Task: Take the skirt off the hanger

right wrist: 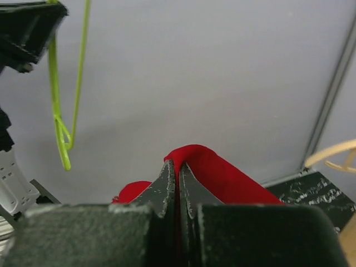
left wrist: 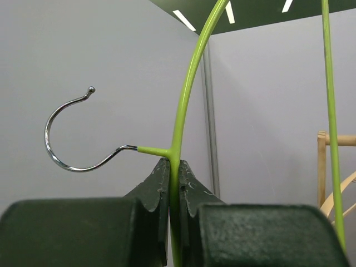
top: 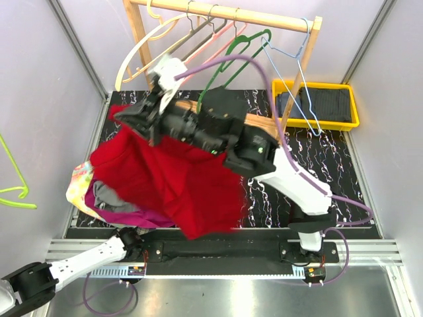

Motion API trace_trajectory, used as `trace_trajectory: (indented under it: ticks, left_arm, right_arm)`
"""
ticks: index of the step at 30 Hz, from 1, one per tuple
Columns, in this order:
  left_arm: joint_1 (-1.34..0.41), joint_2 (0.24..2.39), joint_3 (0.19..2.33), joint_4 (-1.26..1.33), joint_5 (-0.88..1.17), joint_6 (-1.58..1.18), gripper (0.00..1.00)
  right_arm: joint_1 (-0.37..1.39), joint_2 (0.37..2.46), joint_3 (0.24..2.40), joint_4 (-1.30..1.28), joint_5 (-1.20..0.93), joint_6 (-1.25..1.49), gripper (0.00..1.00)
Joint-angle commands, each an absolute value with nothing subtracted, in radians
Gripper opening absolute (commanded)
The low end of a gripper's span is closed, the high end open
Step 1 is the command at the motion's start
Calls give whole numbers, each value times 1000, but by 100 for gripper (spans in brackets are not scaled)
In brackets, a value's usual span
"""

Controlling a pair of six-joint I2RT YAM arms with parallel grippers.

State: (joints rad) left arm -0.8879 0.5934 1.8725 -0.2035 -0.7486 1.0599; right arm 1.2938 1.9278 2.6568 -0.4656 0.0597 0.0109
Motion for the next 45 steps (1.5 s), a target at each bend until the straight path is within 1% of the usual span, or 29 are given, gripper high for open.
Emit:
trace_trajectory:
  ticks: [1,4,6,9,13,15,18,19,20,21,23,25,29,31,33,36,37,39,40,43,45]
  left_arm:
    - [-870,581,1853,-273,-747,997,0]
    - [-842,554,1830,-314,-712,957,0]
    - [-830,542,1818,-333,-698,928,0]
    - [-805,528,1796,-351,-689,882,0]
    - [-736,503,1758,-354,-706,792,0]
    - [-689,477,1733,-359,-716,724,0]
    - [-638,445,1726,-418,-709,667,0]
    - [-628,439,1724,-434,-703,651,0]
    - [-621,425,1723,-448,-696,644,0]
    - [-609,420,1721,-478,-689,640,0]
    - [-603,411,1720,-497,-678,624,0]
    - [-595,405,1709,-515,-663,617,0]
    - [-592,402,1710,-525,-643,609,0]
    - [-592,406,1721,-532,-629,606,0]
    - [-592,414,1724,-540,-618,604,0]
    - [-591,425,1727,-551,-595,595,0]
    - [-591,429,1726,-554,-585,586,0]
    - [-591,433,1721,-558,-572,580,0]
    - [-591,440,1720,-561,-562,572,0]
    - [-591,457,1724,-574,-531,561,0]
    - [-591,466,1726,-578,-517,560,0]
  right_arm:
    - [1377,1948,2768,-141,3,-121,0]
    - [1390,2043,2893,-115,28,-210,0]
    - [1390,2052,2878,-11,66,-294,0]
    - [1388,2046,2789,182,103,-434,0]
    - [1385,2176,2839,369,97,-662,0]
    - [1347,2166,2783,472,74,-629,0]
    - [1289,2249,2919,495,48,-534,0]
    - [1279,2249,2921,524,49,-476,0]
    - [1272,2231,2889,599,51,-445,0]
    - [1250,2192,2838,621,54,-399,0]
    - [1227,2174,2823,641,72,-238,0]
    - [1204,2183,2833,615,61,-137,0]
    - [1174,2210,2806,395,63,-17,0]
    - [1152,2206,2717,295,33,128,0]
    - [1132,2198,2601,169,3,204,0]
    - [1129,2192,2437,45,-98,308,0]
    - [1129,2197,2410,14,-176,354,0]
    - [1129,2226,2376,-113,-244,397,0]
    - [1129,2239,2376,-208,-326,416,0]
    - [1127,2272,2378,-369,-437,439,0]
    - [1127,2260,2312,-408,-485,446,1]
